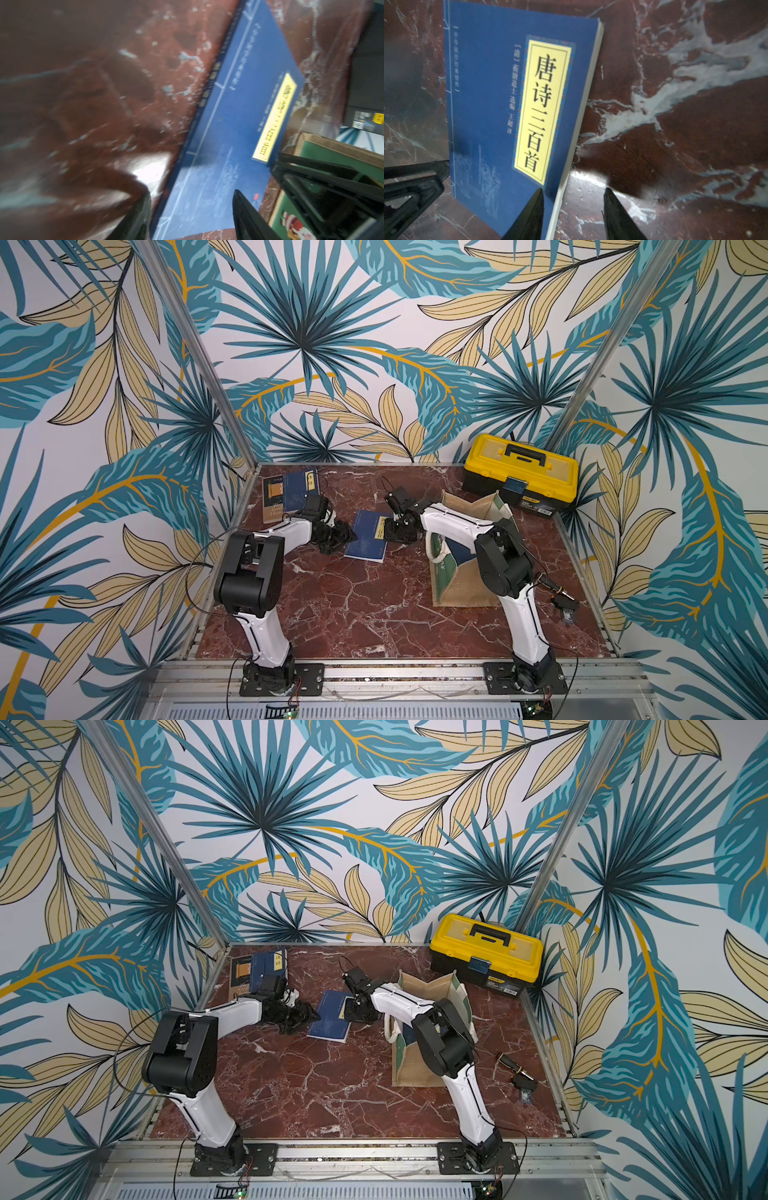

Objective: Put the books into the canvas bag
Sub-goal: Pick up the book from the center of the board.

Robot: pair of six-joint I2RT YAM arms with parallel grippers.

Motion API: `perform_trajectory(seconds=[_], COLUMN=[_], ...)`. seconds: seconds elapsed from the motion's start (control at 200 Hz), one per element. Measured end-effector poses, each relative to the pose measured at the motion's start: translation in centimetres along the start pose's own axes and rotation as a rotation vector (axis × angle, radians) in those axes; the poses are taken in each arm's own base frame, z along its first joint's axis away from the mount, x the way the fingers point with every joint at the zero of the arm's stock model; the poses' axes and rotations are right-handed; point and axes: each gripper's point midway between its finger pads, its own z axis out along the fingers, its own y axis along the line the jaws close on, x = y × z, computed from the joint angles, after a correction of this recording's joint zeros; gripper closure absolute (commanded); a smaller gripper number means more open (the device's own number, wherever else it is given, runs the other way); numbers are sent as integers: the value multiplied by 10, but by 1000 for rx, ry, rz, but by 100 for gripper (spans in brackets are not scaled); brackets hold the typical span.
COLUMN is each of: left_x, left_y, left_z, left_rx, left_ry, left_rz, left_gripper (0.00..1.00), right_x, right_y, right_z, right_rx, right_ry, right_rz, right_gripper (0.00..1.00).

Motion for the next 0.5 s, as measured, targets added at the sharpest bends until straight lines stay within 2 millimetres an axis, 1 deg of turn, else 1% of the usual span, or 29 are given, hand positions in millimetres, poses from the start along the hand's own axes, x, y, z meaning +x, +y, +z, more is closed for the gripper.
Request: perform_trajectory(seconds=[0.12, 0.27, 0.376, 0.501], left_x=[5, 28, 37, 45], left_y=[-11, -26, -28, -31], left_z=[6, 15, 17, 19], left_rx=[65, 151, 188, 214], left_ry=[25, 85, 100, 104], left_rz=[13, 13, -12, -42], left_gripper=[40, 44, 47, 51], right_x=[4, 8, 9, 11], right_y=[-3, -4, -10, -16], right_z=[2, 4, 3, 1], right_rx=[-18, -34, -32, -41], right_ry=[28, 49, 49, 52], right_rz=[0, -12, -8, -1], right_gripper=[59, 67, 72, 80])
